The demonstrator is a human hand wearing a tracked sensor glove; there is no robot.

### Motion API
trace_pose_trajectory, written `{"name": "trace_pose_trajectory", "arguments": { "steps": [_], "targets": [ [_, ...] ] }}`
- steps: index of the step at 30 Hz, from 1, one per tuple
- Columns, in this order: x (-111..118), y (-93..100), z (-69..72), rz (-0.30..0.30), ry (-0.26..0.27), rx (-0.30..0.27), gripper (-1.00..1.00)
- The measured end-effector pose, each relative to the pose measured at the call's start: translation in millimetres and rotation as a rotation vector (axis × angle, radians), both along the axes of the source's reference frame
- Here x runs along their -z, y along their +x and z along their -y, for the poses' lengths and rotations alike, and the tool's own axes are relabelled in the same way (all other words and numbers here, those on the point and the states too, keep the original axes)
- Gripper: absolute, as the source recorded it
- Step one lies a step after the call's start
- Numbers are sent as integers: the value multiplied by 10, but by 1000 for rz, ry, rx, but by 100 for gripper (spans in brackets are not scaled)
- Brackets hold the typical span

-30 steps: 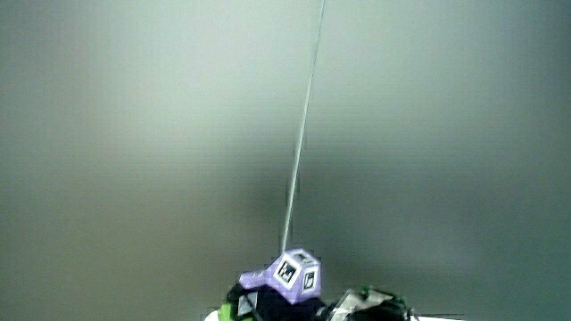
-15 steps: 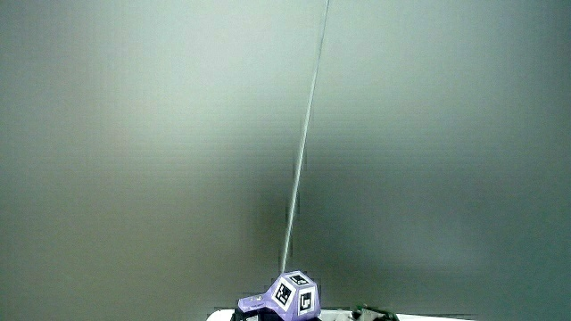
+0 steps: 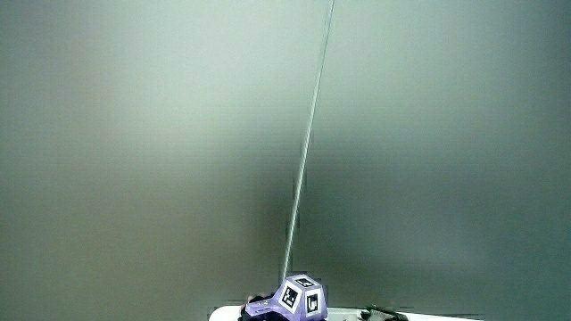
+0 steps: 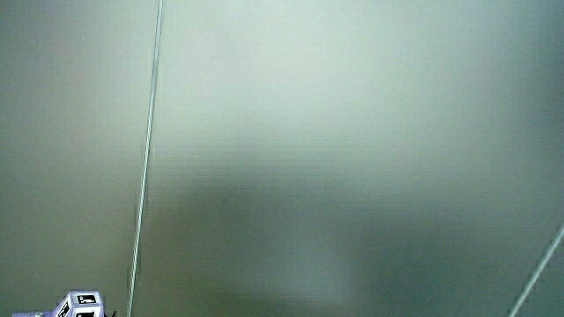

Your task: Place green brick

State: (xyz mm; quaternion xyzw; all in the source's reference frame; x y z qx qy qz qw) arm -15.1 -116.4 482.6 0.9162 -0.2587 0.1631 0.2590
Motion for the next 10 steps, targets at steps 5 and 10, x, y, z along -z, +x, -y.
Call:
{"name": "trace_pose_trajectory", "arguments": {
  "steps": [5, 10],
  "targets": [
    [7, 30, -38, 21, 19, 1, -100],
    [-52, 109, -35, 51, 16, -6, -100]
  ]
}}
